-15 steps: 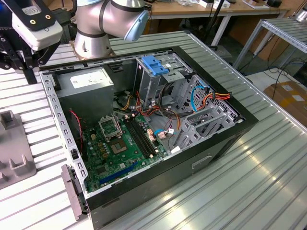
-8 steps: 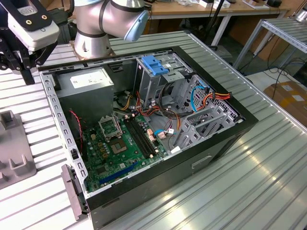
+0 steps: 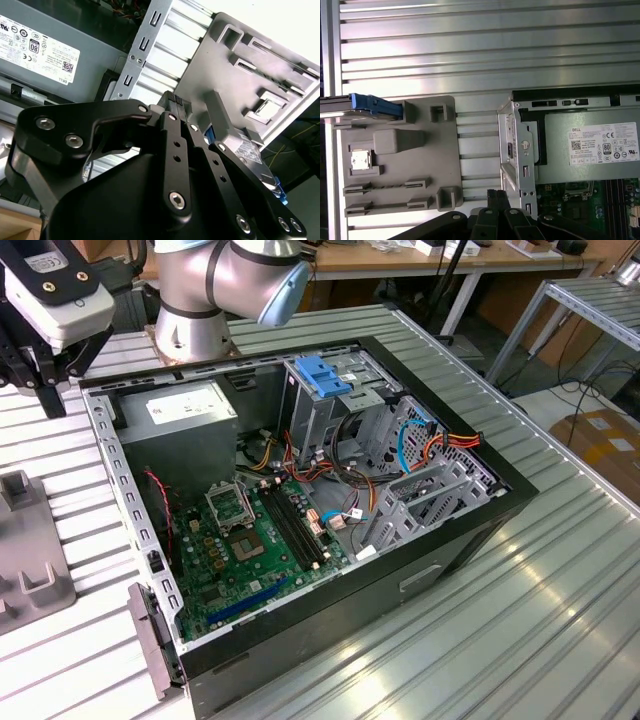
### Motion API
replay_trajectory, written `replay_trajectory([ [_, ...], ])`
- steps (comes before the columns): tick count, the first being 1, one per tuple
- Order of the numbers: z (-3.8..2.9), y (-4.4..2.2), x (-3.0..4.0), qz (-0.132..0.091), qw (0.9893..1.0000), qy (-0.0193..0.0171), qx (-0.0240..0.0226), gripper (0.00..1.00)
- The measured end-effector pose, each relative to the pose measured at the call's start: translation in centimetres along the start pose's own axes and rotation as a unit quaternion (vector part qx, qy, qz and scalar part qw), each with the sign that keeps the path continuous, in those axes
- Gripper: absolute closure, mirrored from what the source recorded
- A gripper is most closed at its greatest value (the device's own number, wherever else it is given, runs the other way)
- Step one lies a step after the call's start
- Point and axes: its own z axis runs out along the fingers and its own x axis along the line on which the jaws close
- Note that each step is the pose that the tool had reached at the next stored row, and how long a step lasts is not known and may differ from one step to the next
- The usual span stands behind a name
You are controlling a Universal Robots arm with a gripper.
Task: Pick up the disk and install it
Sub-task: 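Reach for the disk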
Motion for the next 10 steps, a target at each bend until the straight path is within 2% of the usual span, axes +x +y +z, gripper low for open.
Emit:
replay_trajectory([
  [10,-0.01,-0.03,0.44,0.000,1.0000,0.0000,0.0000,0.90],
])
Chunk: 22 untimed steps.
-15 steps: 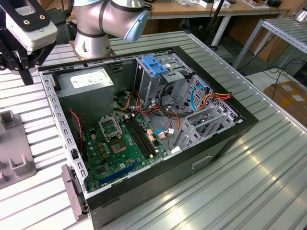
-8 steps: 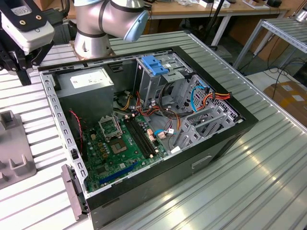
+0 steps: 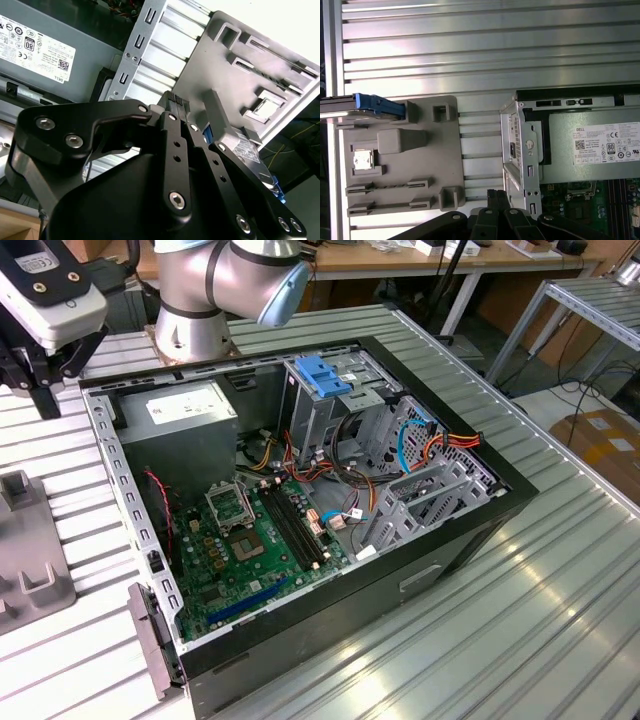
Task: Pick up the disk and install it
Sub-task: 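Reach for the disk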
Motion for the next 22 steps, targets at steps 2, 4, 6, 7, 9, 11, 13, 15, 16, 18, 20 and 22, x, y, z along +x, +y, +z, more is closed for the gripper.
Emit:
replay_trajectory([
  [2,0.00,0.00,0.05,0.000,1.0000,0.0000,0.0000,0.90],
  [4,0.00,-0.01,0.12,0.000,1.0000,0.0000,0.0000,0.90],
  [6,-0.01,-0.01,0.19,0.000,1.0000,0.0000,0.0000,0.90],
  [7,-0.01,-0.02,0.26,0.000,1.0000,0.0000,0.0000,0.90],
  [9,-0.01,-0.02,0.31,0.000,1.0000,0.0000,0.0000,0.90],
  [11,-0.01,-0.03,0.38,0.000,1.0000,0.0000,0.0000,0.90],
  [13,-0.01,-0.04,0.48,0.000,1.0000,0.0000,0.0000,0.90],
  [15,-0.02,-0.05,0.61,0.000,1.0000,0.0000,0.0000,0.90],
  [16,-0.02,-0.05,0.67,0.000,1.0000,0.0000,0.0000,0.90],
  [18,-0.02,-0.06,0.84,0.000,1.0000,0.0000,0.0000,0.90],
  [20,-0.03,-0.07,0.97,0.000,1.0000,0.0000,0.0000,0.90],
  [22,-0.03,-0.08,1.03,0.000,1.0000,0.0000,0.0000,0.90],
])
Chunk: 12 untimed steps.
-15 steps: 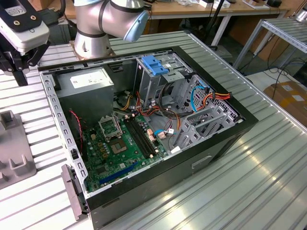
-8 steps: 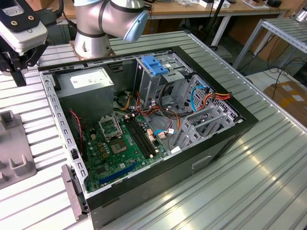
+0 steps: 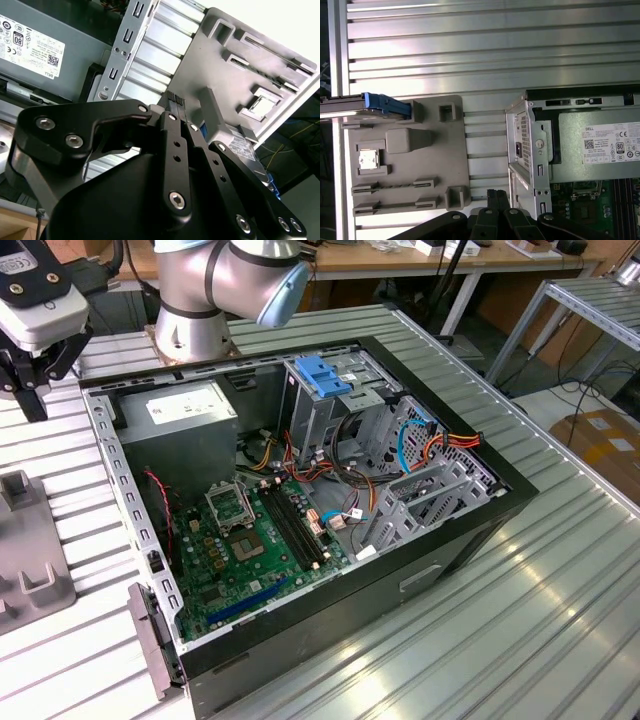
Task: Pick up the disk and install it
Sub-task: 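Reach for the disk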
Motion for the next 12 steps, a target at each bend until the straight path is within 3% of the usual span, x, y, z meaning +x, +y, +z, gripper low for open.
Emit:
replay_trajectory([
  [7,0.00,-0.02,0.24,0.000,1.0000,0.0000,0.0000,0.90],
  [12,0.00,-0.07,0.93,0.000,1.0000,0.0000,0.0000,0.90],
])
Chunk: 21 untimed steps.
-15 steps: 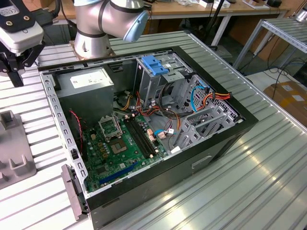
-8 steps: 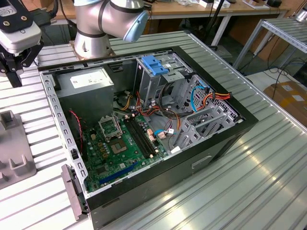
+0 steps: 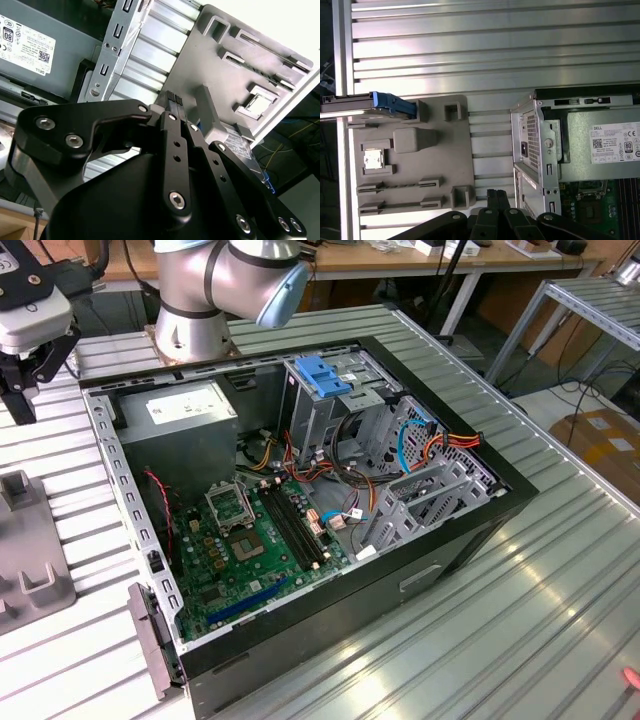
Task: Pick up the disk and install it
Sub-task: 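Reach for the disk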
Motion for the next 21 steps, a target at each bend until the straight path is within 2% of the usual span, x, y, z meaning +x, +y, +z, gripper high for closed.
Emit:
replay_trajectory([
  [21,0.00,-0.03,0.39,0.000,1.0000,0.0000,0.0000,0.90],
])
